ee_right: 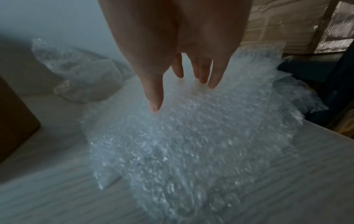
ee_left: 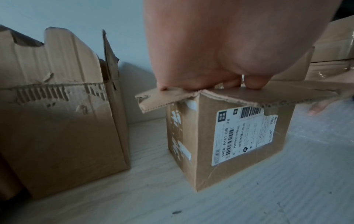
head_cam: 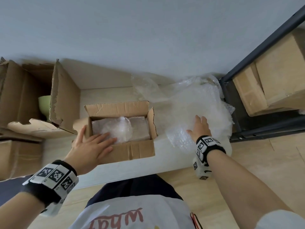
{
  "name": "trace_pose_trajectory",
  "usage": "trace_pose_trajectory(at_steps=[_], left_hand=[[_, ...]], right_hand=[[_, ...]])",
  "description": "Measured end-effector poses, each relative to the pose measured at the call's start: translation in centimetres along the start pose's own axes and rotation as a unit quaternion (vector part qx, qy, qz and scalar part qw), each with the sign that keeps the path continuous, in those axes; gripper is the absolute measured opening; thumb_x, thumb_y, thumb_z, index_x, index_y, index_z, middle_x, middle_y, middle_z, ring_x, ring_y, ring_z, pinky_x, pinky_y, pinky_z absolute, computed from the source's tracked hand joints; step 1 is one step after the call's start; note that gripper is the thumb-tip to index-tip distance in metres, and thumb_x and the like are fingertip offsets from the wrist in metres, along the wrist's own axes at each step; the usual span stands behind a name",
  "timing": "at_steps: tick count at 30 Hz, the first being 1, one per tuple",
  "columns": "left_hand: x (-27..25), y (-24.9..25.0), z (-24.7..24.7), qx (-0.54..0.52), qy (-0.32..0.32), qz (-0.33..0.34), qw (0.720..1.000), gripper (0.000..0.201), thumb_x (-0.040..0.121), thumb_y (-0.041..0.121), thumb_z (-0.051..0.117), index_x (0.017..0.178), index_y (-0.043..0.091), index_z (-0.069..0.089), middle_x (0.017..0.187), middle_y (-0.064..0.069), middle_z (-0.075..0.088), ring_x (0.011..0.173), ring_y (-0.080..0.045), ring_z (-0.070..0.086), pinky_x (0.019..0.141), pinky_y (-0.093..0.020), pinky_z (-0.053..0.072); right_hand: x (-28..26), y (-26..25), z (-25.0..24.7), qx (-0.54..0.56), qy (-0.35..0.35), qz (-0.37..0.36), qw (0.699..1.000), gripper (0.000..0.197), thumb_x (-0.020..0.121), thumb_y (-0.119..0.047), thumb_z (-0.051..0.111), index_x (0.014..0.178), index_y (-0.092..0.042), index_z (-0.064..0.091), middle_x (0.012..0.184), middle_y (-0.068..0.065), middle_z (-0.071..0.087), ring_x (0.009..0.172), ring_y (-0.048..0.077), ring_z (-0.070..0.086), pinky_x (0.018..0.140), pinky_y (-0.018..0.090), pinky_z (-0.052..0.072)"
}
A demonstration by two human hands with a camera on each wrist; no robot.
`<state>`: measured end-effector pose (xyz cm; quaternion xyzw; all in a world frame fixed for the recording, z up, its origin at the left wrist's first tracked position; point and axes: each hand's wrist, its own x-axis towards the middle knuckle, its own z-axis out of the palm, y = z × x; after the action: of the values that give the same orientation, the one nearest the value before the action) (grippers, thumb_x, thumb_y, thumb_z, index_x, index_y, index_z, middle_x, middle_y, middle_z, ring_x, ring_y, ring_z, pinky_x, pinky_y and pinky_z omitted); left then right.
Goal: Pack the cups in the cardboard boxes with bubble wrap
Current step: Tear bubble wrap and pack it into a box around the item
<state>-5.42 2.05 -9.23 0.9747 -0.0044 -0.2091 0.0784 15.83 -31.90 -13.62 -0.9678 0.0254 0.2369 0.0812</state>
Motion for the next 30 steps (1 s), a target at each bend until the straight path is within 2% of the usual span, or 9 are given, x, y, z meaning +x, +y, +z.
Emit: trace_pose_trajectory(at_steps=[5,9,13,16,19,22,25,27,30], left_hand=[[0.0,0.0,0.1,-0.011,-0.016,-0.018,1.0,0.075,0.087,0.063,-0.013,0.138,0.045,0.04,0.143,0.012,0.046,0.132,-0.009,0.042,0.113,-0.048,-0.018],[-0.1,0.2,-0.1,-0.015,-0.023,-0.027,0.999,0.069,0.091,0.061,-0.006,0.136,0.043,0.044,0.14,0.01,0.05,0.129,-0.011,0.046,0.114,-0.049,-0.014],[-0.1,0.2,-0.3,-0.021,-0.022,-0.039,0.999,0.066,0.09,0.063,-0.003,0.135,0.047,0.043,0.141,0.012,0.048,0.131,-0.007,0.042,0.114,-0.047,-0.016],[0.1,0.1,-0.6,-0.035,-0.004,-0.035,0.999,0.064,0.086,0.065,0.001,0.133,0.051,0.041,0.143,0.017,0.044,0.135,-0.002,0.034,0.111,-0.041,-0.024],[0.1,0.2,-1.0,-0.05,0.011,-0.034,0.998,0.059,0.087,0.067,0.012,0.133,0.048,0.044,0.14,0.019,0.045,0.134,-0.002,0.034,0.11,-0.038,-0.024],[0.2,0.6,-1.9,-0.081,0.055,-0.045,0.994,0.041,0.095,0.049,0.04,0.132,0.034,0.05,0.136,0.009,0.052,0.13,-0.011,0.043,0.115,-0.04,-0.009],[0.4,1.7,-4.0,-0.147,0.14,-0.01,0.979,0.033,0.094,0.027,0.056,0.126,0.02,0.059,0.128,-0.001,0.059,0.121,-0.021,0.052,0.114,-0.041,0.019],[0.6,2.4,-6.3,-0.207,0.191,0.025,0.959,0.033,0.091,0.017,0.06,0.124,0.019,0.059,0.123,0.007,0.058,0.114,-0.016,0.055,0.101,-0.031,0.036],[1.3,3.0,-10.5,-0.262,0.242,0.066,0.932,0.033,0.093,0.016,0.053,0.124,0.025,0.057,0.12,0.016,0.054,0.105,-0.006,0.056,0.087,-0.02,0.041]], right_hand=[[-0.1,0.0,0.5,-0.076,0.062,-0.048,0.994,0.06,0.088,-0.019,0.065,0.138,-0.01,0.034,0.136,0.014,0.037,0.119,0.029,0.045,0.093,0.038,0.044],[-0.1,0.2,0.3,-0.095,0.091,-0.068,0.989,0.033,0.091,-0.016,0.06,0.121,-0.009,0.049,0.119,0.013,0.049,0.103,0.028,0.054,0.081,0.036,0.046],[-0.1,0.7,-0.1,-0.063,0.111,-0.072,0.989,0.021,0.096,-0.016,0.051,0.113,-0.006,0.056,0.109,0.014,0.057,0.095,0.03,0.058,0.066,0.032,0.042],[-0.3,1.2,-0.9,0.002,0.139,-0.049,0.989,0.02,0.097,-0.02,0.05,0.106,-0.005,0.059,0.102,0.014,0.064,0.091,0.031,0.061,0.066,0.031,0.043],[-0.9,1.6,-2.6,0.148,0.175,-0.02,0.973,0.025,0.095,-0.021,0.055,0.111,-0.003,0.061,0.107,0.016,0.067,0.097,0.032,0.063,0.074,0.03,0.046],[-2.0,1.4,-5.3,0.262,0.221,-0.039,0.939,0.023,0.093,-0.02,0.059,0.107,-0.003,0.063,0.104,0.013,0.066,0.093,0.023,0.06,0.074,0.023,0.04],[-3.8,0.2,-8.5,0.359,0.214,-0.119,0.901,0.009,0.091,-0.017,0.061,0.094,-0.009,0.064,0.089,0.003,0.062,0.083,0.012,0.055,0.07,0.016,0.041],[-5.2,-1.2,-10.7,0.41,0.181,-0.163,0.879,0.009,0.091,-0.018,0.062,0.093,-0.01,0.064,0.086,0.0,0.064,0.081,0.008,0.058,0.071,0.01,0.045],[-7.0,-3.6,-13.1,0.451,0.113,-0.216,0.859,0.017,0.089,-0.02,0.064,0.101,-0.008,0.068,0.095,0.003,0.069,0.087,0.008,0.064,0.079,0.011,0.049]])
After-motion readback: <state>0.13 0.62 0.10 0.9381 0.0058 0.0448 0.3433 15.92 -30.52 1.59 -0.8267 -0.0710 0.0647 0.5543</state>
